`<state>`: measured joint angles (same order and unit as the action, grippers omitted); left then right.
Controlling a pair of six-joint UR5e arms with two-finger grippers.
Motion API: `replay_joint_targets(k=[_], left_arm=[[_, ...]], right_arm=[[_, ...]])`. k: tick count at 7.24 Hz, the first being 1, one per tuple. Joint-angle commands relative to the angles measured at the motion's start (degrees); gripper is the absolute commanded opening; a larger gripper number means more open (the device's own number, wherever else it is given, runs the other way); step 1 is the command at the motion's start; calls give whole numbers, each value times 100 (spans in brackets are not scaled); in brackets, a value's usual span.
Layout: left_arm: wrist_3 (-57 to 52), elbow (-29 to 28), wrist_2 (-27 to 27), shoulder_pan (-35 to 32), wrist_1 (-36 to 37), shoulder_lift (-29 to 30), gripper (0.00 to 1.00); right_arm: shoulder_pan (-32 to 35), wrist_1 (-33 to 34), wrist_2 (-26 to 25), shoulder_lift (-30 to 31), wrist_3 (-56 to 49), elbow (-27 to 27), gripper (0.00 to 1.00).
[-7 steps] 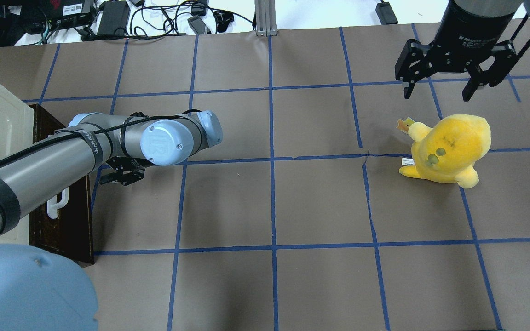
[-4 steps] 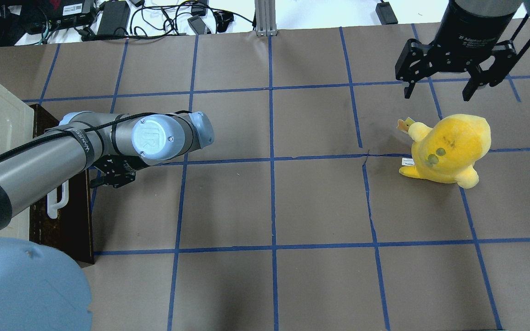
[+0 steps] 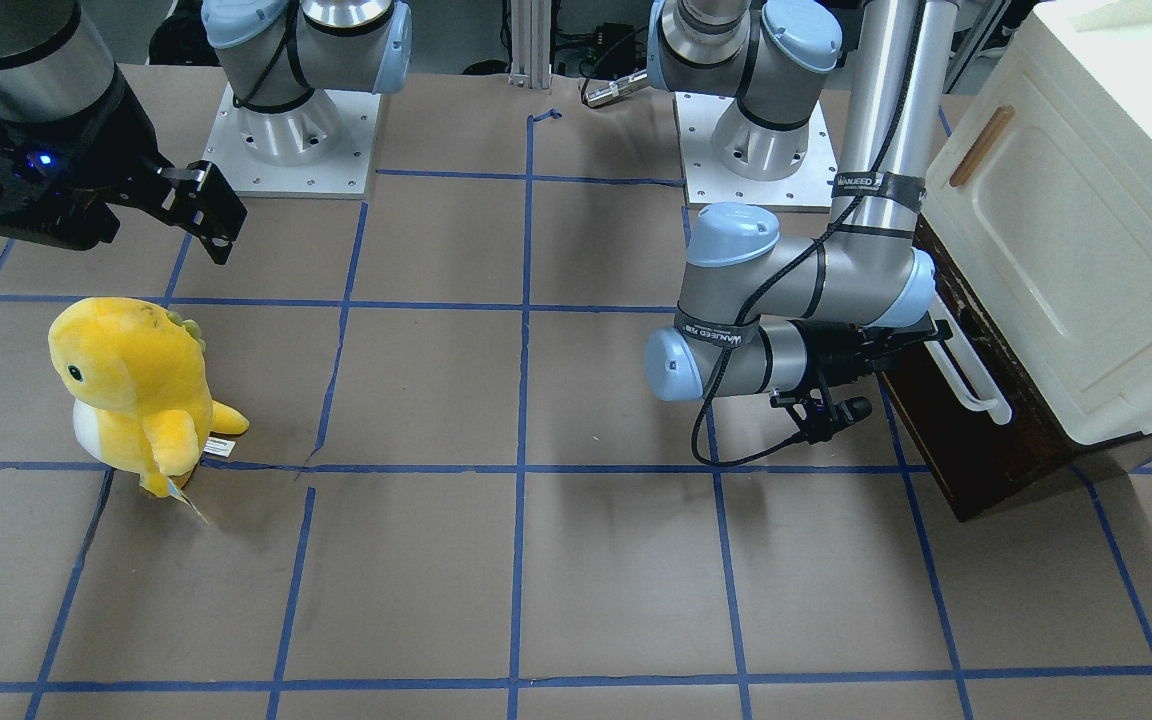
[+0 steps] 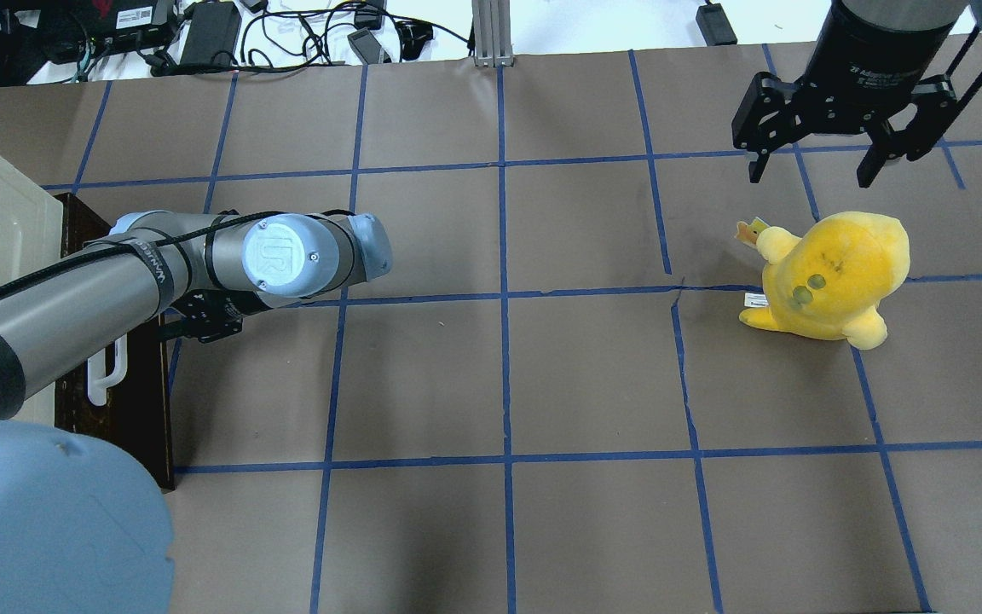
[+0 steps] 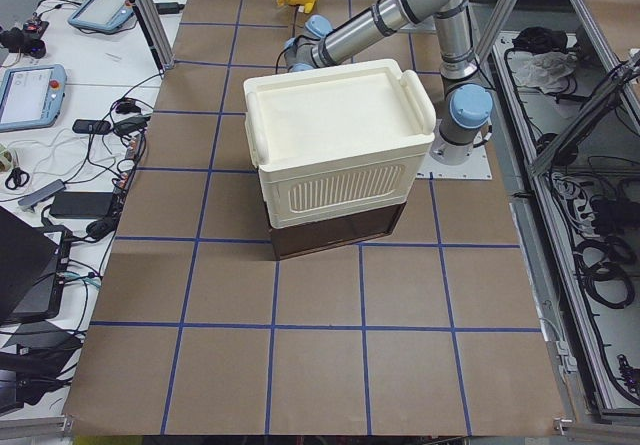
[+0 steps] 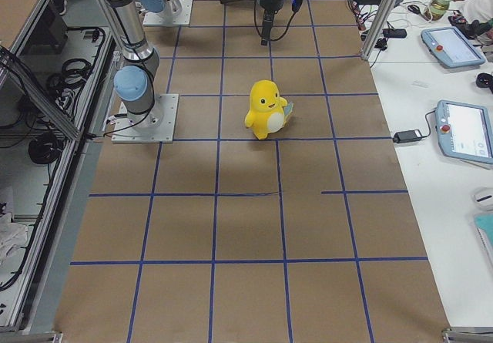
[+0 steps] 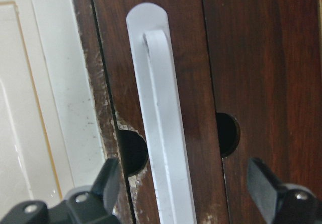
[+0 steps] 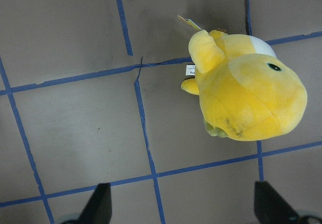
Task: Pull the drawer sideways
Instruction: 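Close the left gripper around the white bar handle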
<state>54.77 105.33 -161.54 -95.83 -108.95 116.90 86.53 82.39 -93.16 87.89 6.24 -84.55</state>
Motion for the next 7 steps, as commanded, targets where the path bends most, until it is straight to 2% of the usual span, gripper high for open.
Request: replay_joint_targets(k=[1, 2, 4, 7], left_arm=[[34, 5, -157, 126, -197, 34, 90], [34, 14, -167, 126, -197, 60, 83], [43, 14, -167, 126, -197, 70, 52], [52, 14, -167, 126, -197, 70, 34]], right_arm=[[5, 5, 0, 0, 0, 0, 100], [5, 6, 0, 0, 0, 0, 100], [5, 5, 0, 0, 0, 0, 100], [5, 5, 0, 0, 0, 0, 100]])
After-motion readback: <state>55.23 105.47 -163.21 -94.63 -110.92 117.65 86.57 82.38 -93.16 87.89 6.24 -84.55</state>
